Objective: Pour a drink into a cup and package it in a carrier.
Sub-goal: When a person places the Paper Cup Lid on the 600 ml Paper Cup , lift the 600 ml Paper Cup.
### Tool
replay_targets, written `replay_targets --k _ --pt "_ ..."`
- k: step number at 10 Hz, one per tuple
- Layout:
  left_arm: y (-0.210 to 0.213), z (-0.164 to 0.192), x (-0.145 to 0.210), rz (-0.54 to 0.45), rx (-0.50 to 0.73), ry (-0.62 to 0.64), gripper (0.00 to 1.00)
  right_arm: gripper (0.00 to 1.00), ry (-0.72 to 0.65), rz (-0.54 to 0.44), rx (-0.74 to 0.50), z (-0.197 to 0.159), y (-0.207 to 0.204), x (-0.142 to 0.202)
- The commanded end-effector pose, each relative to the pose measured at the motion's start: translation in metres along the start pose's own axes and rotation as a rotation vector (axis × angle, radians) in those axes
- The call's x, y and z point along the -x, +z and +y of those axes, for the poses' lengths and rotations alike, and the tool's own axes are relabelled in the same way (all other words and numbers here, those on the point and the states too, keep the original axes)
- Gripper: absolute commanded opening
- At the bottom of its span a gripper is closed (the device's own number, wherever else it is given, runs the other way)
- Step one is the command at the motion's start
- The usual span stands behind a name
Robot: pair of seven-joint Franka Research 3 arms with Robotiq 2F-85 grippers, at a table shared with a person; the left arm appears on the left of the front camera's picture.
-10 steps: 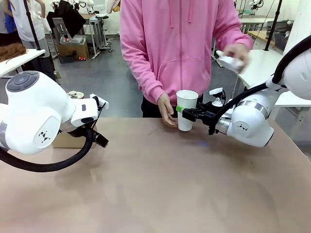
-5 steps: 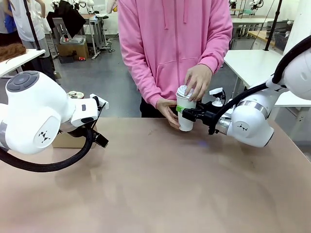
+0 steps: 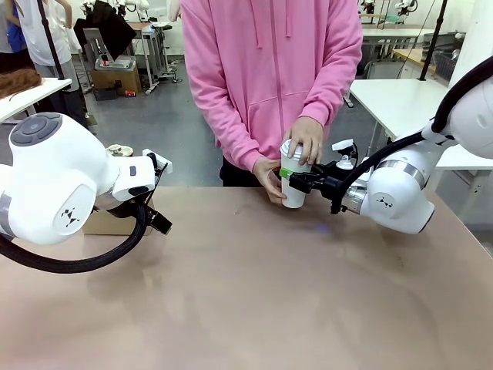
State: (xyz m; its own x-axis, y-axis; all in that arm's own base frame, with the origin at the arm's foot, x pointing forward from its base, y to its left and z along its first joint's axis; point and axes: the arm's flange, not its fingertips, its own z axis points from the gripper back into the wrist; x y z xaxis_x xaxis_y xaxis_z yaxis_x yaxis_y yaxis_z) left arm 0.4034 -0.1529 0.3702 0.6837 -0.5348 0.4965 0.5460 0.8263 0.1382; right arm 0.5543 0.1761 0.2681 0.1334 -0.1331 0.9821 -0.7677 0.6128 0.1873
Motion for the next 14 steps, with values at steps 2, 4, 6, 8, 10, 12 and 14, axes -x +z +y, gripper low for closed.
replay_targets --k 2,4,6,8,10,12,14 --pt "0.0004 0.0006 0.0003 -0.001 0.002 0.002 1.00 0.80 -0.002 -0.009 0.011 0.0034 -0.0035 -0.0018" --pt "0.0004 0.0006 0.0003 -0.001 0.002 0.002 1.00 0.80 -0.002 -0.009 0.011 0.0034 -0.0035 -0.0018" --pt "0.0004 0.0006 0.0003 -0.001 0.002 0.002 1.00 0.80 -0.002 -0.009 0.011 0.0034 -0.0035 -0.0018" --pt "0.0004 0.0006 0.0003 -0.001 0.002 0.002 1.00 0.80 -0.002 -0.009 0.011 0.0034 -0.0035 -0.0018" --pt "0.0004 0.0006 0.0003 -0.001 0.002 0.002 1.00 0.80 -0.002 -0.009 0.011 0.0034 -0.0035 -0.0018" --pt "0.0004 0.0006 0.0003 -0.001 0.002 0.002 1.00 0.80 -0.002 -0.009 0.011 0.0034 -0.0035 -0.0018" --pt "0.0004 0.0006 0.0003 -0.001 0.002 0.002 1.00 0.80 -0.002 -0.009 0.011 0.0034 -0.0035 -0.0018"
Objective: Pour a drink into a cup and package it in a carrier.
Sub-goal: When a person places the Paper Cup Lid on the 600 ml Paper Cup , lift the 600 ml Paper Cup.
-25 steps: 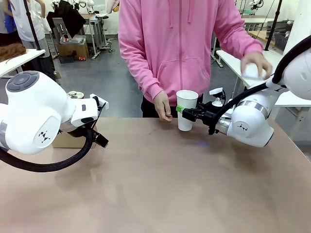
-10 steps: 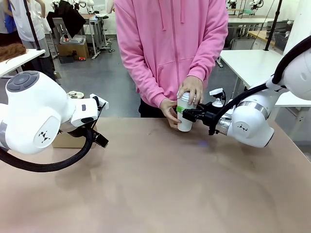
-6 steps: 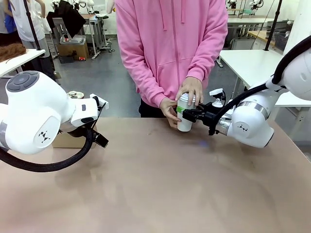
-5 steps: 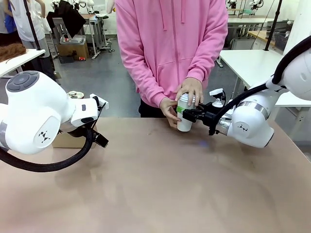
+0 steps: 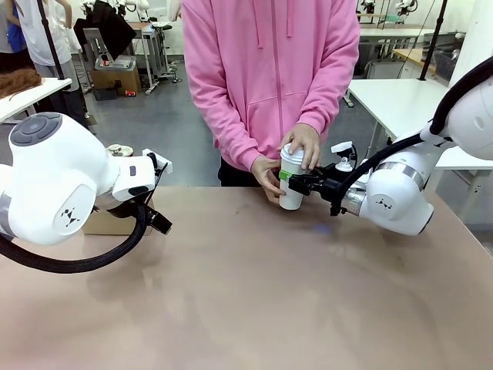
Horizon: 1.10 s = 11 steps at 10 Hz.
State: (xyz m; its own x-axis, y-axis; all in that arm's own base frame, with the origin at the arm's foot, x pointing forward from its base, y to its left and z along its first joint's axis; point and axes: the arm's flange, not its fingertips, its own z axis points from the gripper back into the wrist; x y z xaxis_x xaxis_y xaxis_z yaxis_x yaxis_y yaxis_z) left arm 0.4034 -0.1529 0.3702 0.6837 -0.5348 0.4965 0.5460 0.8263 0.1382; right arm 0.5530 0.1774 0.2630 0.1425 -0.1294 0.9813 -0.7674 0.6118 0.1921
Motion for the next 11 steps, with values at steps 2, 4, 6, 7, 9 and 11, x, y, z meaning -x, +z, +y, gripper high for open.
replay_targets --k 2,4,6,7,9,11 --pt "0.0004 0.0006 0.0003 -0.001 0.002 0.002 1.00 0.80 0.003 -0.018 0.012 0.0027 -0.0033 -0.0072" --pt "0.0004 0.0006 0.0003 -0.001 0.002 0.002 1.00 0.80 0.003 -0.018 0.012 0.0027 -0.0033 -0.0072" --pt "0.0004 0.0006 0.0003 -0.001 0.002 0.002 1.00 0.80 0.003 -0.018 0.012 0.0027 -0.0033 -0.0072" --pt "0.0004 0.0006 0.0003 -0.001 0.002 0.002 1.00 0.80 0.003 -0.018 0.012 0.0027 -0.0033 -0.0072" --pt "0.0004 0.0006 0.0003 -0.001 0.002 0.002 1.00 0.80 0.003 -0.018 0.012 0.0027 -0.0033 -0.0072" --pt "0.0004 0.0006 0.0003 -0.001 0.002 0.002 1.00 0.80 0.003 -0.018 0.012 0.0027 -0.0033 -0.0072"
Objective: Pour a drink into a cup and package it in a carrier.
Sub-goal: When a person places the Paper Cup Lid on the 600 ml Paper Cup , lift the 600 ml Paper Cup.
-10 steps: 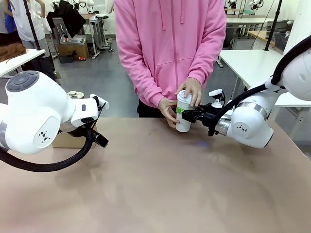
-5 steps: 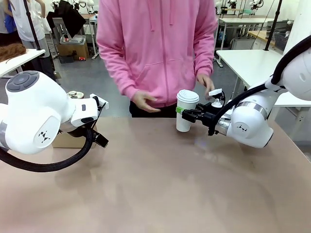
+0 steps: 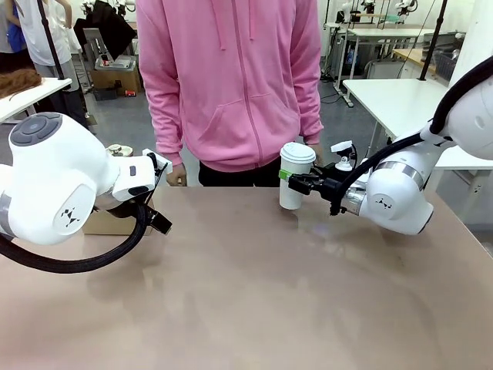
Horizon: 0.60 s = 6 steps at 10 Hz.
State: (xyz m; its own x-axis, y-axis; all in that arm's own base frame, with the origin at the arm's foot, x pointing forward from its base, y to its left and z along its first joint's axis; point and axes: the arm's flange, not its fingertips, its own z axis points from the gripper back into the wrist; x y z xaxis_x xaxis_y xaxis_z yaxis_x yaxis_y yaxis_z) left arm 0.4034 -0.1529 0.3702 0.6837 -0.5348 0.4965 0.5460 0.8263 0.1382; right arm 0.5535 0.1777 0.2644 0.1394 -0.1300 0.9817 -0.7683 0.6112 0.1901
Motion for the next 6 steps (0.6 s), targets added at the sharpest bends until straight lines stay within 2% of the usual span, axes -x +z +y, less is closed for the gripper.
replay_targets --k 1,3,6 --pt "0.000 0.001 0.000 -0.001 0.002 0.002 1.00 0.80 0.001 -0.016 0.013 0.003 -0.003 -0.006" --pt "0.000 0.001 0.000 -0.001 0.002 0.002 1.00 0.81 0.000 0.000 0.000 0.000 0.000 0.000" --pt "0.000 0.001 0.000 -0.001 0.002 0.002 1.00 0.81 0.052 0.044 -0.039 0.027 0.014 -0.078"
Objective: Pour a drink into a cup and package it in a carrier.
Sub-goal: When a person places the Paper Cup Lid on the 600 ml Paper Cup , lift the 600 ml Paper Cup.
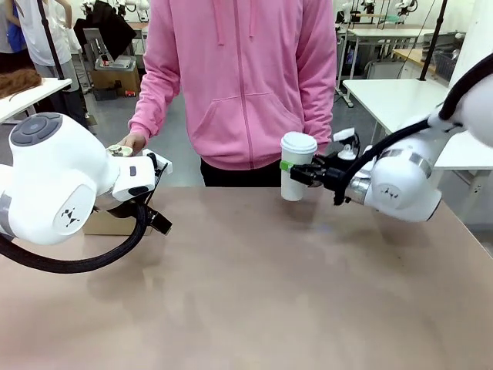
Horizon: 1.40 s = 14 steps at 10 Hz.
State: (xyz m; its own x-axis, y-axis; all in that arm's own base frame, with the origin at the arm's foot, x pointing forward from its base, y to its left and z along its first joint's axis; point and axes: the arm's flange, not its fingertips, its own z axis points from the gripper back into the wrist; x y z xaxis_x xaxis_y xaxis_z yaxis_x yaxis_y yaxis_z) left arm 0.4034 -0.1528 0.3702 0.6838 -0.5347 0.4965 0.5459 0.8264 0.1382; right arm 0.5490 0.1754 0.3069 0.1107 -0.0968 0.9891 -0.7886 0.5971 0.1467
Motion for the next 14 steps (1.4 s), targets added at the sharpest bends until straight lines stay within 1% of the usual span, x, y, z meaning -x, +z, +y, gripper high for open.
replay_targets --k 1,2,4,5,7,8,10,11,12,14 --pt "0.000 0.001 0.000 -0.001 0.002 0.002 1.00 0.81 0.019 0.043 -0.023 0.024 0.014 -0.068" --pt "0.000 0.001 0.000 -0.001 0.002 0.002 1.00 0.81 0.024 0.040 -0.031 0.037 0.022 -0.103" --pt "0.000 0.001 0.000 -0.001 0.002 0.002 1.00 0.81 -0.005 0.055 -0.057 0.064 0.048 -0.159" --pt "0.000 0.001 0.000 -0.001 0.002 0.002 1.00 0.81 -0.002 0.040 -0.053 0.078 0.063 -0.184" --pt "0.000 0.001 0.000 -0.001 0.002 0.002 1.00 0.81 -0.002 0.015 -0.046 0.102 0.088 -0.219" --pt "0.000 0.001 0.000 -0.001 0.002 0.002 1.00 0.81 -0.003 0.016 -0.037 0.104 0.094 -0.225" --pt "0.000 0.001 0.000 -0.001 0.002 0.002 1.00 0.81 0.004 -0.011 -0.009 0.105 0.095 -0.227" --pt "0.000 0.001 0.000 -0.001 0.002 0.002 1.00 0.81 0.003 -0.009 -0.024 0.105 0.093 -0.225" --pt "0.000 0.001 0.000 -0.001 0.002 0.002 1.00 0.81 0.023 -0.009 -0.019 0.107 0.098 -0.230" --pt "0.000 0.001 0.000 -0.001 0.002 0.002 1.00 0.81 0.023 -0.009 -0.019 0.107 0.098 -0.230"
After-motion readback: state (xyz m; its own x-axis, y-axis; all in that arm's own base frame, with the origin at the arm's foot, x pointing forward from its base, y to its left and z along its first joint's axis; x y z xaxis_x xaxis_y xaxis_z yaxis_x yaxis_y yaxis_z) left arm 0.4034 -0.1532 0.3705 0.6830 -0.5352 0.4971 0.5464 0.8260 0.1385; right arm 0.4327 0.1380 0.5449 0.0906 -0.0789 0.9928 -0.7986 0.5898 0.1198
